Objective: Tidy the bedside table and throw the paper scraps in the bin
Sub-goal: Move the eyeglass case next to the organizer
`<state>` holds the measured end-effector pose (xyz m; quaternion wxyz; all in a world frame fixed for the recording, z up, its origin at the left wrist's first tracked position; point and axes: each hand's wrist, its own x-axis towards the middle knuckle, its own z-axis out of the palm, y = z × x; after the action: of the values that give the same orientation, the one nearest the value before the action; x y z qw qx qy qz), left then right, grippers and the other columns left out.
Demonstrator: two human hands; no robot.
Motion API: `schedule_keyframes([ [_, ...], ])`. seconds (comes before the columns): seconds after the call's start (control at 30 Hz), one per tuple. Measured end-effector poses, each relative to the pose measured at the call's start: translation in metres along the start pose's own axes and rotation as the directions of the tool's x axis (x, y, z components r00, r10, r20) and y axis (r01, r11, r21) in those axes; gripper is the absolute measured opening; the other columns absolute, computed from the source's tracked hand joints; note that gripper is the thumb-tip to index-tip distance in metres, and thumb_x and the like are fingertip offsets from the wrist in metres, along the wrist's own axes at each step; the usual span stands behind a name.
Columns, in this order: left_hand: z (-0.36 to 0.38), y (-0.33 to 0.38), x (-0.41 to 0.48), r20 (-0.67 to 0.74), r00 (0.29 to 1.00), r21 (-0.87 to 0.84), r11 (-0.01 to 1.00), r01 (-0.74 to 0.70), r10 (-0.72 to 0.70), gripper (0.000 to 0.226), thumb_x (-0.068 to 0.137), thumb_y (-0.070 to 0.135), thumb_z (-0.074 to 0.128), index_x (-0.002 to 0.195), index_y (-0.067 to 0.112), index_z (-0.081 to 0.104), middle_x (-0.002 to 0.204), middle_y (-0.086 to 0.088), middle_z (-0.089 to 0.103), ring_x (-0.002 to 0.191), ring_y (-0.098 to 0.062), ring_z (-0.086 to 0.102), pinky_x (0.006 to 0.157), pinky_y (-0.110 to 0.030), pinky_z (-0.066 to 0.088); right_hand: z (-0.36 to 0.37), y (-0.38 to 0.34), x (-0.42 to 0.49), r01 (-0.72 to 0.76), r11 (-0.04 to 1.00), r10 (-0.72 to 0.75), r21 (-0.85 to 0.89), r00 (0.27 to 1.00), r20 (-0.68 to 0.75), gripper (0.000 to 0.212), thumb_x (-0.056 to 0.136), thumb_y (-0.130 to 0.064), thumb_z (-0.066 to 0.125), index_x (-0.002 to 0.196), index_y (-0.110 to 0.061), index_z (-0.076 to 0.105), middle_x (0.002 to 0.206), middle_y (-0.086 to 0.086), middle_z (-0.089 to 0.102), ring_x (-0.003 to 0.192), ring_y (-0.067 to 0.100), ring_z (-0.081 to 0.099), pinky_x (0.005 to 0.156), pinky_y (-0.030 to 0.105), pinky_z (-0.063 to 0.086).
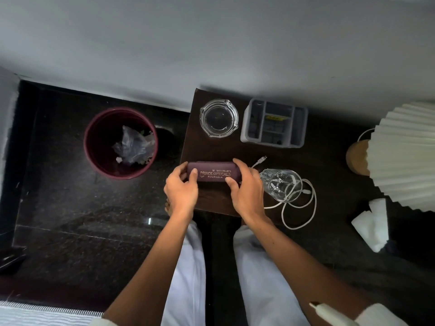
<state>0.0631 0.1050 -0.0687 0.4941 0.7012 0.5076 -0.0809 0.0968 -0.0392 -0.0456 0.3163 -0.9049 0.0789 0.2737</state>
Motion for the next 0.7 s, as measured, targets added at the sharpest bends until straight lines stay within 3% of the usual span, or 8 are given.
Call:
schedule_keyframes([
  [0.07, -0.004, 0.006, -0.003, 0.004, 0.998, -0.184, 0.981, 0.056, -0.057, 0.035, 0.094, 0.014, 0.072, 0.128, 0.008, 0.067, 0.12, -0.009, 0.073, 0.1, -0.007, 0.07, 0.075, -0.002, 0.049, -0.004, -0.006, -0.003, 0.035, 0.999, -0.034, 0.019, 0.999, -0.03, 0.054, 0.096, -0.033, 0.065, 0.147, -0.026, 0.048, 0.134, 0.008, 0.055, 0.122, 0.025, 0.054, 0.105, 0.035, 0.043],
  [0.13, -0.012, 0.016, -0.01, 0.019, 0.997, -0.345, 0.935, 0.082, -0.08, 0.028, 0.092, 0.011, 0.074, 0.12, 0.01, 0.07, 0.116, -0.011, 0.074, 0.091, -0.002, 0.07, 0.081, -0.01, 0.054, -0.01, -0.014, -0.009, 0.062, 0.998, -0.06, 0.033, 0.996, -0.07, 0.056, 0.095, -0.041, 0.064, 0.148, -0.03, 0.046, 0.135, 0.005, 0.056, 0.123, 0.023, 0.051, 0.102, 0.033, 0.041],
  [0.27, -0.037, 0.035, -0.032, 0.006, 0.997, -0.494, 0.867, 0.065, -0.072, 0.017, 0.092, 0.013, 0.073, 0.108, 0.019, 0.073, 0.116, -0.015, 0.075, 0.101, -0.019, 0.072, 0.096, -0.036, 0.056, -0.028, -0.038, -0.032, 0.103, 0.992, -0.093, 0.073, 0.987, -0.134, 0.053, 0.096, -0.046, 0.06, 0.147, -0.036, 0.046, 0.133, -0.003, 0.056, 0.12, 0.017, 0.052, 0.094, 0.025, 0.04],
  [0.33, -0.046, 0.05, -0.049, 0.015, 0.999, -0.554, 0.831, 0.051, -0.052, 0.021, 0.093, 0.015, 0.073, 0.114, 0.016, 0.073, 0.116, -0.012, 0.075, 0.108, -0.023, 0.072, 0.093, -0.036, 0.057, -0.043, -0.049, -0.043, 0.125, 0.98, -0.096, 0.152, 0.978, -0.185, 0.05, 0.098, -0.043, 0.06, 0.146, -0.035, 0.049, 0.132, -0.007, 0.055, 0.121, 0.012, 0.052, 0.099, 0.021, 0.042],
  [0.43, -0.042, 0.079, -0.081, 0.046, 0.999, -0.574, 0.819, 0.01, 0.02, 0.027, 0.092, 0.016, 0.073, 0.118, 0.011, 0.071, 0.114, -0.011, 0.076, 0.103, -0.018, 0.073, 0.09, -0.032, 0.058, -0.079, -0.056, -0.06, 0.153, 0.937, -0.051, 0.314, 0.949, -0.312, 0.049, 0.096, -0.032, 0.066, 0.144, -0.031, 0.053, 0.13, -0.009, 0.055, 0.116, -0.002, 0.053, 0.095, 0.002, 0.035],
  [0.5, -0.031, 0.099, -0.1, 0.081, 0.994, -0.576, 0.818, -0.013, 0.073, 0.027, 0.091, 0.017, 0.074, 0.117, 0.011, 0.071, 0.109, -0.01, 0.078, 0.096, -0.013, 0.075, 0.083, -0.028, 0.059, -0.105, -0.05, -0.068, 0.123, 0.891, 0.042, 0.437, 0.936, -0.348, 0.053, 0.093, -0.031, 0.069, 0.144, -0.034, 0.052, 0.129, -0.012, 0.056, 0.114, -0.005, 0.055, 0.094, 0.006, 0.042],
  [0.6, -0.007, 0.126, -0.128, 0.109, 0.982, -0.562, 0.825, -0.065, 0.152, 0.025, 0.089, 0.017, 0.077, 0.112, 0.011, 0.073, 0.101, -0.004, 0.079, 0.087, -0.008, 0.075, 0.073, -0.019, 0.058, -0.143, -0.029, -0.076, -0.052, 0.67, 0.307, 0.741, 0.928, -0.212, 0.058, 0.085, -0.033, 0.076, 0.138, -0.031, 0.054, 0.129, -0.008, 0.064, 0.112, 0.008, 0.067, 0.097, 0.035, 0.057],
  [0.7, 0.026, 0.141, -0.155, 0.171, 0.964, -0.521, 0.849, -0.087, 0.204, 0.021, 0.089, 0.016, 0.077, 0.109, 0.013, 0.073, 0.1, -0.004, 0.079, 0.092, -0.013, 0.076, 0.075, -0.021, 0.06, -0.174, -0.001, -0.075, -0.085, 0.326, 0.426, 0.941, 0.902, -0.066, 0.063, 0.074, -0.031, 0.076, 0.131, -0.011, 0.059, 0.121, 0.009, 0.071, 0.105, 0.017, 0.073, 0.091, 0.035, 0.06],
])
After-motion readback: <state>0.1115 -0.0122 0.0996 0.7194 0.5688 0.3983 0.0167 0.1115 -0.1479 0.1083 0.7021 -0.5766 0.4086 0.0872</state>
